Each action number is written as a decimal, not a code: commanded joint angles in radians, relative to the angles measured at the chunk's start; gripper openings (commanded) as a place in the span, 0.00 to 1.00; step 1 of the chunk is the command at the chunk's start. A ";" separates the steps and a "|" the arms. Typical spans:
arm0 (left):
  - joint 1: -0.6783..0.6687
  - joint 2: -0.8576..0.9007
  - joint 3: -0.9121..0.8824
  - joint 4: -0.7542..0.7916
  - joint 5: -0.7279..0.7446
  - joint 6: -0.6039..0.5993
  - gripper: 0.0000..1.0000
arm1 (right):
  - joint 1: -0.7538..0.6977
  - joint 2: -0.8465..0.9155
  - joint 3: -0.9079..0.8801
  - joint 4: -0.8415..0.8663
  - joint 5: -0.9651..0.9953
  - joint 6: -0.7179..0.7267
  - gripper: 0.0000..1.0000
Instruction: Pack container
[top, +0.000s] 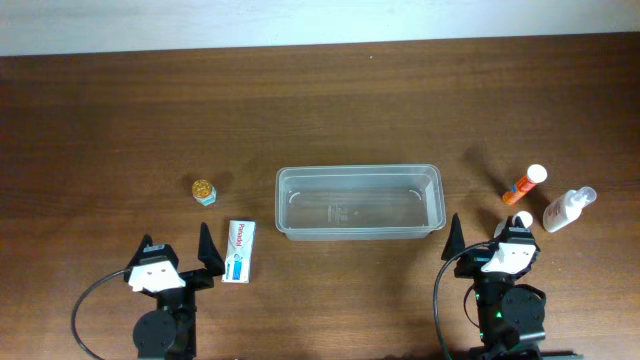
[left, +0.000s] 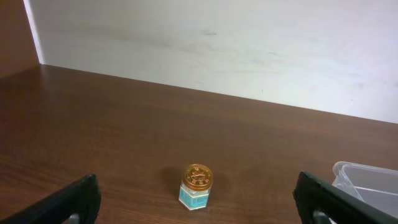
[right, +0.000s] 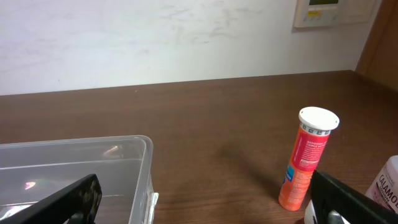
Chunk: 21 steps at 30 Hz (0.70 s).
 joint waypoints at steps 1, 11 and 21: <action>0.004 -0.008 -0.008 0.004 -0.007 0.016 1.00 | -0.008 0.001 -0.009 0.000 -0.001 -0.003 0.98; 0.005 -0.008 -0.006 0.002 0.020 0.013 1.00 | -0.008 0.003 0.035 -0.035 -0.082 0.047 0.98; 0.004 0.047 0.217 -0.255 0.047 0.013 1.00 | -0.008 0.214 0.428 -0.392 -0.081 0.050 0.98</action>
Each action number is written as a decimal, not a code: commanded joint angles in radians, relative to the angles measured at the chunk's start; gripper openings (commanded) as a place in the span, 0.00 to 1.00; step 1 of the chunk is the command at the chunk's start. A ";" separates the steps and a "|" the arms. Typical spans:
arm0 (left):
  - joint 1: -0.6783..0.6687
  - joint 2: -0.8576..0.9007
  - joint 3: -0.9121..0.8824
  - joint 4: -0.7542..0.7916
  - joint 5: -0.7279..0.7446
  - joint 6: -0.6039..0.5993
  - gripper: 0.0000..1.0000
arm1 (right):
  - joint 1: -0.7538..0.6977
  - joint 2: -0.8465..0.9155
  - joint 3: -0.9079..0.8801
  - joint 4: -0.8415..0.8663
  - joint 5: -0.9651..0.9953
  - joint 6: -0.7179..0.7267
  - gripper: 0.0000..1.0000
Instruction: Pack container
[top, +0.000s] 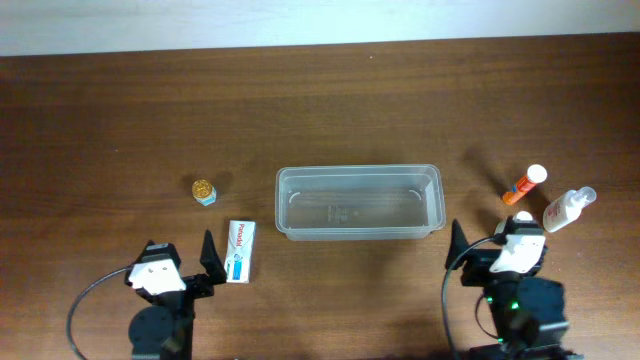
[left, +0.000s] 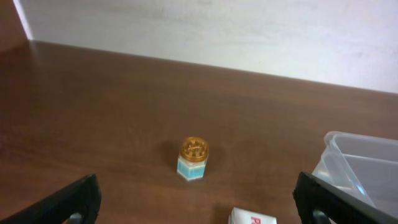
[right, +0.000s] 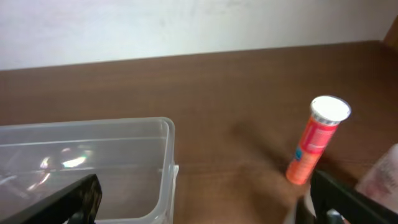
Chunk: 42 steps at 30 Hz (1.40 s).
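Note:
A clear plastic container (top: 360, 201) stands empty at mid-table; its rim also shows in the wrist views (left: 360, 165) (right: 163, 134). A small gold-lidded jar (top: 204, 190) (left: 193, 158) and a white box (top: 239, 251) (left: 252, 217) lie to its left. An orange tube (top: 526, 184) (right: 316, 147) and a white bottle (top: 567, 210) (right: 380, 180) are to its right. My left gripper (top: 180, 252) (left: 196, 205) is open near the box, holding nothing. My right gripper (top: 488, 240) (right: 205, 205) is open beside the container's right end, empty.
The brown wooden table (top: 120, 110) runs back to a white wall (left: 249, 31). Both arm bases sit at the near edge, with black cables looping beside them.
Both wrist cameras now look more steeply down at the table. In the overhead view the left gripper sits slightly nearer the front edge and the right one slightly further right. No object has moved.

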 joint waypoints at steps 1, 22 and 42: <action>0.004 0.064 0.162 -0.063 0.008 0.013 1.00 | -0.008 0.123 0.187 -0.088 -0.002 0.010 0.98; 0.004 0.800 0.713 -0.494 0.188 0.013 1.00 | -0.388 0.963 0.845 -0.784 -0.205 0.169 0.98; 0.004 0.881 0.713 -0.493 0.189 0.013 1.00 | -0.512 1.392 0.778 -0.628 -0.207 0.090 0.78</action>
